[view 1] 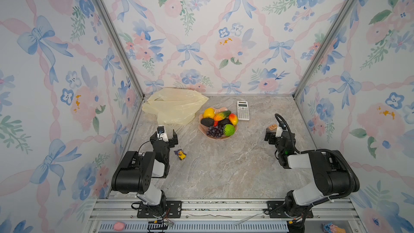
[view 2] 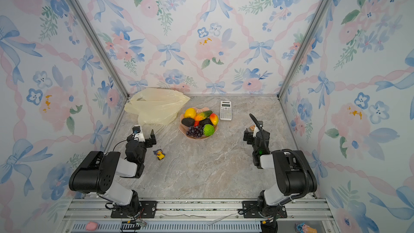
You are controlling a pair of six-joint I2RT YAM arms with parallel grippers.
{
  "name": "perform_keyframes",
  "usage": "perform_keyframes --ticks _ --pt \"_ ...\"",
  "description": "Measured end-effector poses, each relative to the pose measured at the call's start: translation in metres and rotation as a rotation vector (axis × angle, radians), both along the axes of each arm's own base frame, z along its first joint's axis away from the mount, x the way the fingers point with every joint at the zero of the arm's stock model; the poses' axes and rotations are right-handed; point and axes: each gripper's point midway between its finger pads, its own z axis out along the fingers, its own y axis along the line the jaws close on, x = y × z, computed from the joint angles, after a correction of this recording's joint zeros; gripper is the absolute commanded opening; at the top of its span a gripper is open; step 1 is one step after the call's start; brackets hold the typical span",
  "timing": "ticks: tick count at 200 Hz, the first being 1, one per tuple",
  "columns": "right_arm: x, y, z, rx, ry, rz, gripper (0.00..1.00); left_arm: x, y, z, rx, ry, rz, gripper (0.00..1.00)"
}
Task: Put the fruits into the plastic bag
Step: 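Reach both grippers toward opposite sides of the pink fruit bowl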
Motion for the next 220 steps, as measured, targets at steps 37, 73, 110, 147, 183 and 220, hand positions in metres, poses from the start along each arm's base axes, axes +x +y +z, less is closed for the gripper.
perform_keyframes --ticks 37,73,110,147,183,220 --pt "0.001 -0.001 0.016 0.0 -0.002 -0.006 0.96 -0.001 0.005 0.007 0.004 0.003 0.031 0.98" --pt "0.002 -0.009 0.043 -0.001 -0.026 -0.043 0.96 -0.001 0.01 0.031 0.004 -0.037 0.058 0.98" --pt "-0.004 -0.017 0.078 0.03 -0.017 -0.093 0.96 0.0 0.02 0.058 -0.034 -0.056 0.125 0.98" --pt "-0.002 -0.014 0.123 0.136 0.014 -0.11 0.96 0.003 0.021 0.1 -0.169 -0.094 0.154 0.98" --pt "-0.02 0.001 0.135 0.271 0.095 -0.075 0.96 0.002 0.001 0.127 -0.338 -0.06 0.063 0.98" --pt "-0.039 0.027 0.127 0.447 0.224 -0.013 0.97 -0.003 -0.034 0.132 -0.478 0.054 -0.082 0.98"
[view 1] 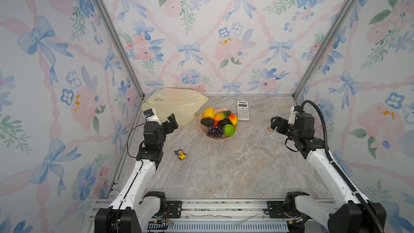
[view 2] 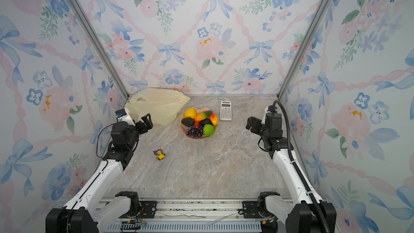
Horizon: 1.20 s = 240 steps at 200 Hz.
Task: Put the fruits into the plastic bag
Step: 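Reach both grippers toward opposite sides of the pink fruit bowl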
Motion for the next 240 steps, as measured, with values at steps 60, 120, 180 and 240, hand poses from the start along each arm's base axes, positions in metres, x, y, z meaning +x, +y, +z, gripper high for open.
perform_keyframes --ticks 60,120,180,240 --pt "-0.012 0.058 -0.026 0.26 0.167 0.157 0.77 -0.005 -0.065 -0.036 -0.284 0.226 -0.258 0.95" --pt "-0.008 0.119 -0.074 0.33 0.36 0.307 0.57 -0.003 -0.118 -0.092 -0.38 0.451 -0.392 0.77" --pt "0.014 0.154 -0.102 0.346 0.439 0.372 0.48 0.02 -0.127 -0.12 -0.4 0.516 -0.397 0.71" --pt "0.034 0.179 -0.12 0.356 0.465 0.396 0.44 0.035 -0.134 -0.131 -0.4 0.531 -0.404 0.7"
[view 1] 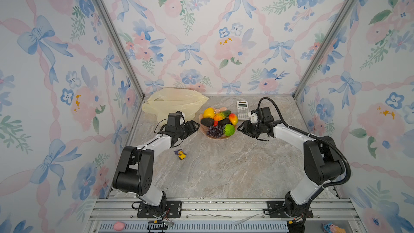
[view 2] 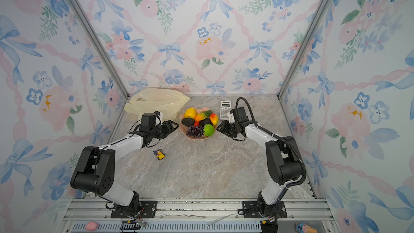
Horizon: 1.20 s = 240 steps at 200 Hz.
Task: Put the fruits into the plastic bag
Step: 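Reach both grippers toward opposite sides of the pink fruit bowl, then grasp the pink bowl rim with both grippers from opposite sides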
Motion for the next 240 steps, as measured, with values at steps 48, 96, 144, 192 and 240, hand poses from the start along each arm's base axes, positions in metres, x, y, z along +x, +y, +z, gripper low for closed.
perform_keyframes --ticks 48,96,144,192,240 --pt "0.007 0.002 -0.01 0.004 0.02 -0.015 0.41 0.003 -0.001 0.001 -0.001 -0.005 -0.001 0.69" --pt "0.015 0.004 -0.013 0.007 0.017 -0.024 0.36 0.006 -0.003 0.003 -0.005 -0.013 -0.007 0.67" --pt "0.028 0.008 -0.011 0.004 0.004 -0.027 0.29 0.009 -0.011 0.0 -0.006 -0.006 -0.023 0.65" --pt "0.033 0.016 -0.013 -0.008 0.004 -0.013 0.23 0.016 -0.02 -0.001 -0.006 -0.008 -0.042 0.64" --pt "0.035 0.022 -0.018 -0.02 0.014 -0.005 0.16 0.019 -0.026 -0.01 -0.002 0.01 -0.052 0.63"
